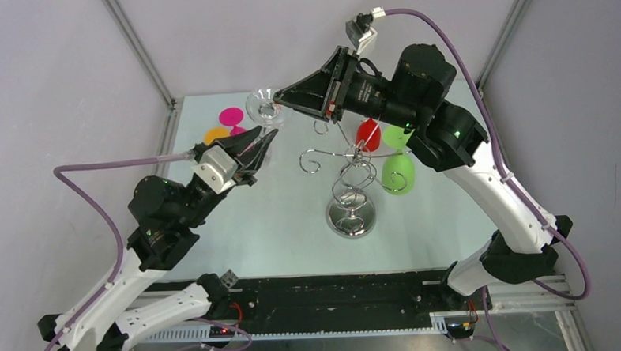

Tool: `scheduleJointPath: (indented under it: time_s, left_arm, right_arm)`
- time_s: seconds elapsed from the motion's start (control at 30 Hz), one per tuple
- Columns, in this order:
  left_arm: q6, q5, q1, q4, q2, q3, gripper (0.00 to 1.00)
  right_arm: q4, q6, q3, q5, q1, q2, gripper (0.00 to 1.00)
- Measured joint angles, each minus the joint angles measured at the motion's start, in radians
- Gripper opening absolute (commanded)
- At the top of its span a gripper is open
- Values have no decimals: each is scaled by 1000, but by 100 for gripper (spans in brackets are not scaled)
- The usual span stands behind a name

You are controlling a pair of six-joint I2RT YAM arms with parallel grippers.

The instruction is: Place the wine glass upside down on the wine glass rack

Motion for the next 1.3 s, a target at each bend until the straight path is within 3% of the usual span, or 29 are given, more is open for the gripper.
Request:
scheduleJointPath:
  time_s: [0.3, 0.47, 0.63, 1.07, 1.3]
  left_arm:
    - [-12, 20, 0, -13, -18, -9, 0]
    - [-12, 27, 0, -12, -18, -9, 0]
    - [-21, 25, 0, -20, -21, -9, 0]
    - [-50, -9, 0, -20, -30, -19, 0]
    - [-99, -61, 0, -1, -60, -106, 0]
  right_arm:
    - [33, 29, -30, -32, -22, -1, 11]
    - [39, 35, -32, -43, -25, -1, 23]
    - [87, 34, -72, -28, -51, -16, 45]
    - [187, 26, -146, -15, -88, -78, 56]
    - [176, -6, -159, 2, -158, -117, 61]
